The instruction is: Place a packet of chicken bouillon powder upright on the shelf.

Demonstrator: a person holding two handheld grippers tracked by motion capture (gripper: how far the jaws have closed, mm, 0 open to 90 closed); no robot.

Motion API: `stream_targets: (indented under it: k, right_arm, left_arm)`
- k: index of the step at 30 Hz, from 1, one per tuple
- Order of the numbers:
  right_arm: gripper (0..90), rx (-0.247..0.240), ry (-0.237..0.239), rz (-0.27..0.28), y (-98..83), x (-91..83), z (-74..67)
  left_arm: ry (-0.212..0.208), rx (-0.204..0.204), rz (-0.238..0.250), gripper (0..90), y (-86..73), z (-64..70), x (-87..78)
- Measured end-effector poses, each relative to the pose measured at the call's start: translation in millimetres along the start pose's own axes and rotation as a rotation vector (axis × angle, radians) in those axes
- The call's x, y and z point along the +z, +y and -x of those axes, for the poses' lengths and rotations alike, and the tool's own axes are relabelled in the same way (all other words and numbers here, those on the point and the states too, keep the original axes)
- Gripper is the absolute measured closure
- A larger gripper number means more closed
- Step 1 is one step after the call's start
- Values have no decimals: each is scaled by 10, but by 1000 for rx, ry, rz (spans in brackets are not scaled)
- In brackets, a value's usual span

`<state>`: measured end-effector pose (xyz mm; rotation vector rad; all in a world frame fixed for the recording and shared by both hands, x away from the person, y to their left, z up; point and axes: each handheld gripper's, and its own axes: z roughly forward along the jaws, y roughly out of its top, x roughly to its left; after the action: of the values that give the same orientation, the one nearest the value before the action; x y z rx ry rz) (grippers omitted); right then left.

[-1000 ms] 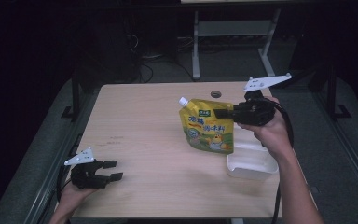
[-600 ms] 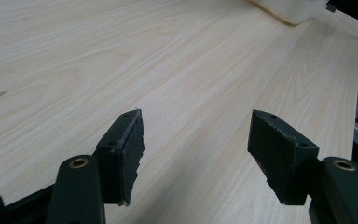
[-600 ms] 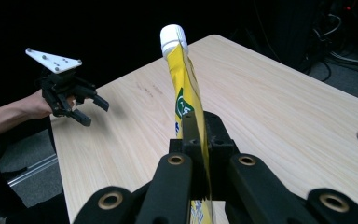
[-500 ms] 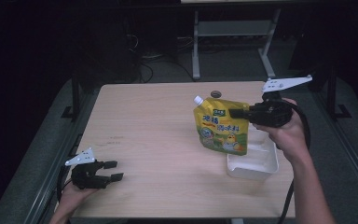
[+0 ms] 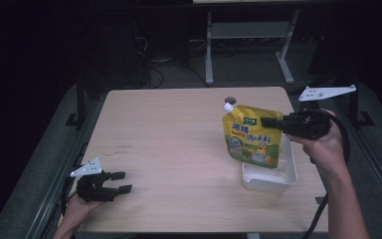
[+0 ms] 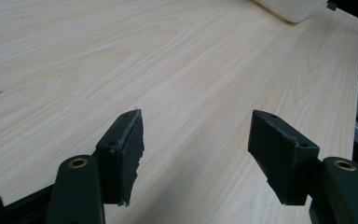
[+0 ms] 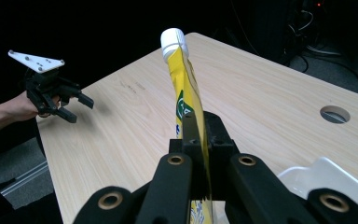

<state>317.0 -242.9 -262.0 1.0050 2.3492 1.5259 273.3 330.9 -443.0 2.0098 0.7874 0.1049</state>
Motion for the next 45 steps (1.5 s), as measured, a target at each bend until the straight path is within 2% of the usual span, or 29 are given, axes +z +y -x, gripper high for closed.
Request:
stream_targets:
  k: [16, 26, 45]
  right_arm:
    - [892, 36, -37, 10, -161, -210, 104]
    - [891, 55, -43, 14, -292, -278, 165]
    - [890, 96, -44, 12, -511, -226, 274]
  left_arm:
    - [2, 0, -2, 346, 1, 2, 8]
    - [0, 1, -8, 346, 4, 7, 24]
    - [0, 3, -16, 346, 5, 10, 42]
